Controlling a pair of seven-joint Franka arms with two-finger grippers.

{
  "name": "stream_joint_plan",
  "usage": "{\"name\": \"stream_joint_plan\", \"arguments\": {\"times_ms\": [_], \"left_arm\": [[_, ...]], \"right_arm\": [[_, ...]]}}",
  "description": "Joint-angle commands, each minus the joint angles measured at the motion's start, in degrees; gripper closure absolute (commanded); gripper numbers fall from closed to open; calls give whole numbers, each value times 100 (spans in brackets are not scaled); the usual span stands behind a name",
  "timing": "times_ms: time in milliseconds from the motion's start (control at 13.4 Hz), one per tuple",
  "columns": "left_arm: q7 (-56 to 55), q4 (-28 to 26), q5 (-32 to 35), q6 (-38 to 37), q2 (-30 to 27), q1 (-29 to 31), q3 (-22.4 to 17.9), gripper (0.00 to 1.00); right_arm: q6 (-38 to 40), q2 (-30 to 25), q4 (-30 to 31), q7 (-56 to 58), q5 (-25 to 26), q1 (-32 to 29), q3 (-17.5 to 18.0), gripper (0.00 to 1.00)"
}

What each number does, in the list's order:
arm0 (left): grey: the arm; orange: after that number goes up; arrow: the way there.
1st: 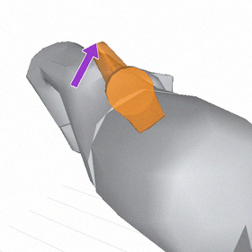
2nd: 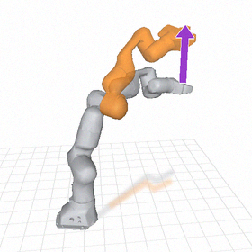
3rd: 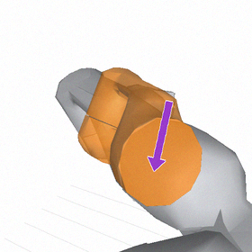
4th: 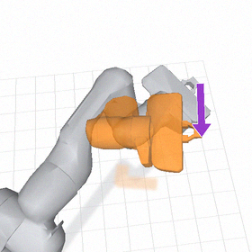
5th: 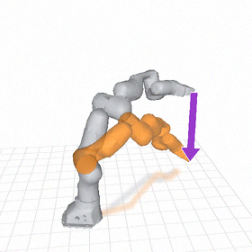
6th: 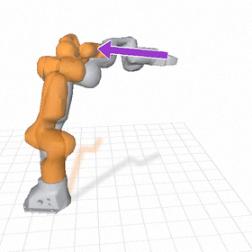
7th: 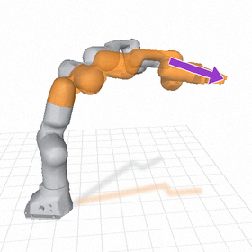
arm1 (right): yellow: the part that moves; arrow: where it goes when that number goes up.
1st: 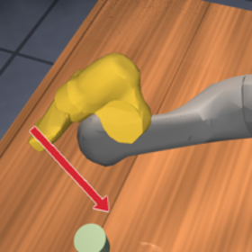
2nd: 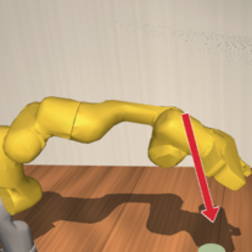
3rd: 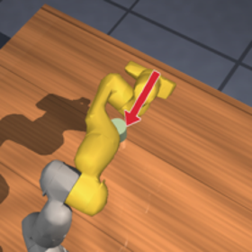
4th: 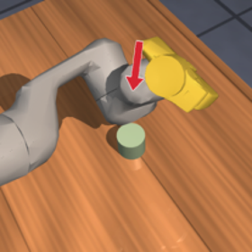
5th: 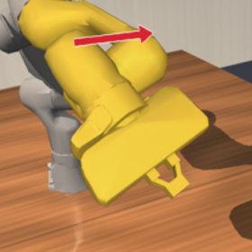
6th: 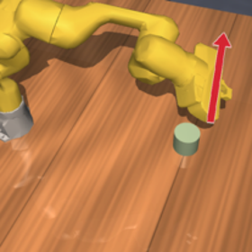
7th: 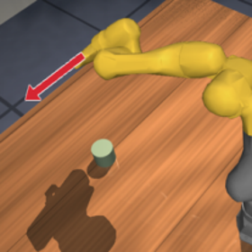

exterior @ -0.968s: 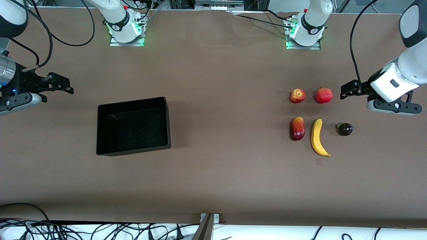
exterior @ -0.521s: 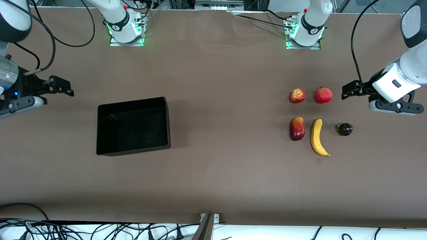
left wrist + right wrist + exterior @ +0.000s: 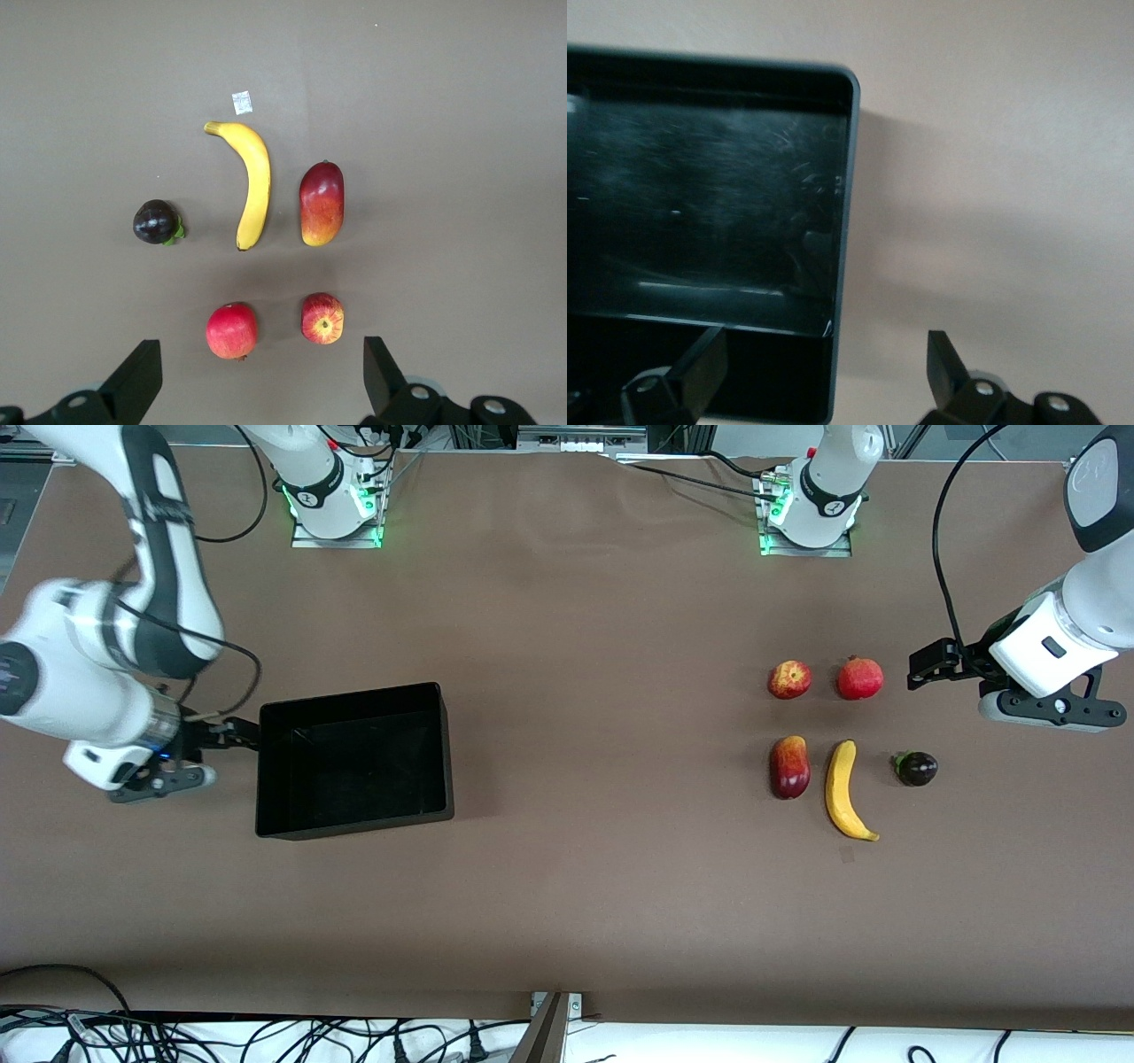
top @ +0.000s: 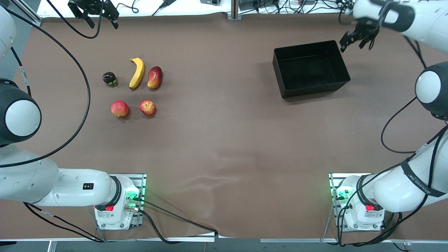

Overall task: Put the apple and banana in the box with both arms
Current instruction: 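Move the right gripper down to the rim of the black box, then grip the box rim with the right gripper and drag it toward the fruit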

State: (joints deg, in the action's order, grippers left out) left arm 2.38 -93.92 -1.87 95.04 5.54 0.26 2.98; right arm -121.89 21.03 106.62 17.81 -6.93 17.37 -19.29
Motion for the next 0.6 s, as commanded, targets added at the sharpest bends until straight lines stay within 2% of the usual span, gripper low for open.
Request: {"name": "stream_joint_plan", "arguments": {"times_ms": [0, 223, 372, 447, 521], "left_arm": [[-10, 40, 38, -47, -35, 27, 18, 0], [-10, 40, 38, -108, -35, 27, 18, 0], [-10, 40, 38, -126, -35, 27, 18, 0], [-10, 40, 38, -126, -35, 27, 18, 0], [-10, 40, 38, -126, -35, 27, 18, 0]], "right_arm": [[-702, 277, 324, 12, -220, -14, 39, 0], [-1047, 647, 456, 170, -651, -15, 39, 2], [-1030, 648, 439, 284, -661, -6, 39, 82], [-1012, 648, 413, 275, -661, 3, 39, 100], [-994, 648, 395, 214, -661, 20, 39, 100]]}}
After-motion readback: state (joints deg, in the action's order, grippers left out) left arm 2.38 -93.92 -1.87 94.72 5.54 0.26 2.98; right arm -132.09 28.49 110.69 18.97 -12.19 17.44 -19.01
